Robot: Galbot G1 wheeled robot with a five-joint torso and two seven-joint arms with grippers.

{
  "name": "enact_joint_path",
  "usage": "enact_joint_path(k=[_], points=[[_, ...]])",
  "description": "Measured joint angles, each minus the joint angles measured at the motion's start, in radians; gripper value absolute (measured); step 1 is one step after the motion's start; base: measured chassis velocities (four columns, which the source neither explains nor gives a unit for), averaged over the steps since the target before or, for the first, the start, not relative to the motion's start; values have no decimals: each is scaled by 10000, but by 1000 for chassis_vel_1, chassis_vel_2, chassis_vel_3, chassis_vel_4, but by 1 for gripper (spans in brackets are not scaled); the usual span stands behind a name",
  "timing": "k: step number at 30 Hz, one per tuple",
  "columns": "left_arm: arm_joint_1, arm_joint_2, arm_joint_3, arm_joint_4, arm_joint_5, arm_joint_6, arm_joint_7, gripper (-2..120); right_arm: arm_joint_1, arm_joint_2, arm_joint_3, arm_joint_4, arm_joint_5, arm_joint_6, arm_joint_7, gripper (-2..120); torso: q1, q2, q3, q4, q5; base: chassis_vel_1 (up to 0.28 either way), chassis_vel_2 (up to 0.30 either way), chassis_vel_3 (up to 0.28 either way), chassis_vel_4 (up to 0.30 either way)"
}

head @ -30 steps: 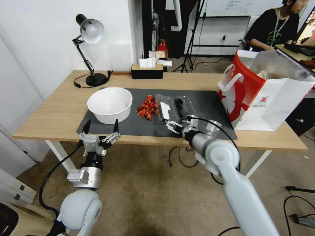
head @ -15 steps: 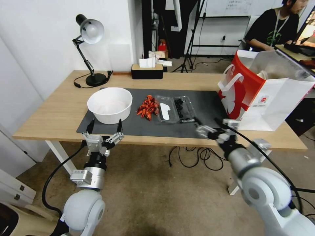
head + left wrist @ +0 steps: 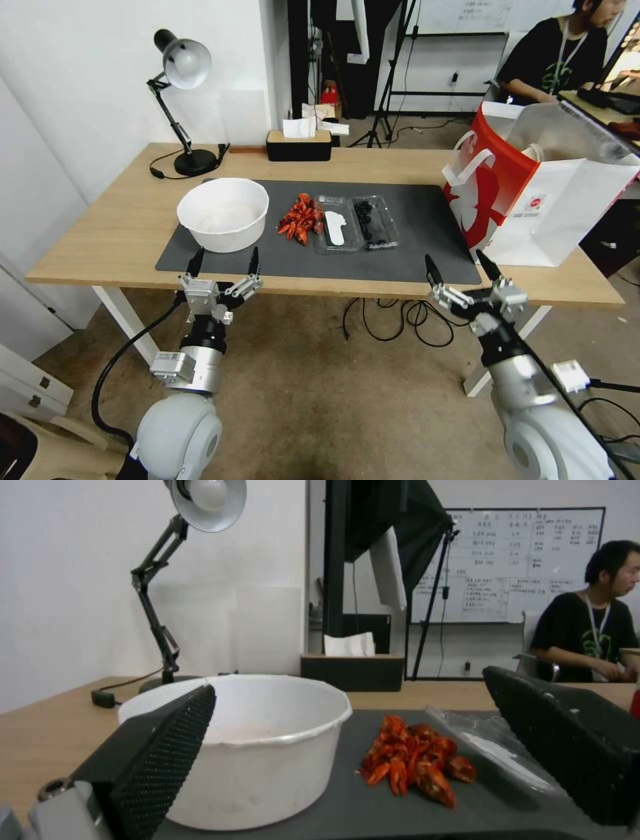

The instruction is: Close the disposable takeout box, then place it into the delivery bag.

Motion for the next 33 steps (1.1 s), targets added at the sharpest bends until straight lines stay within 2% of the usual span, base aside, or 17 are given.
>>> enact_joint_path(k=[11,16,21,30,33], points=[[65,-47,227,-178,245,191,163,100,271,-203,21,-22,421,-343,119,100,0,0,0,2,1,0,0,0,0],[-263,71,389,-418,44,594,195,100,473,-370,262,-22,747,-617,234,100,0,0,0,1,1,0,0,0,0],[-1063,280,732,-388,-377,1037,198,100,701,-487,592,41,1245,-1043,352,100,1,0,0,2,1,0,0,0,0],[-2393,788,1289,-44,-1083,1576,183,100,459,-394,661,241,1334,-1208,294,100,0,0,0,0,0,0,0,0,0],[-2839,1005,1564,54,-1587,1954,134,100,535,-388,621,241,1338,-1310,262,100,0,-1,0,2,0,0,0,0,0]])
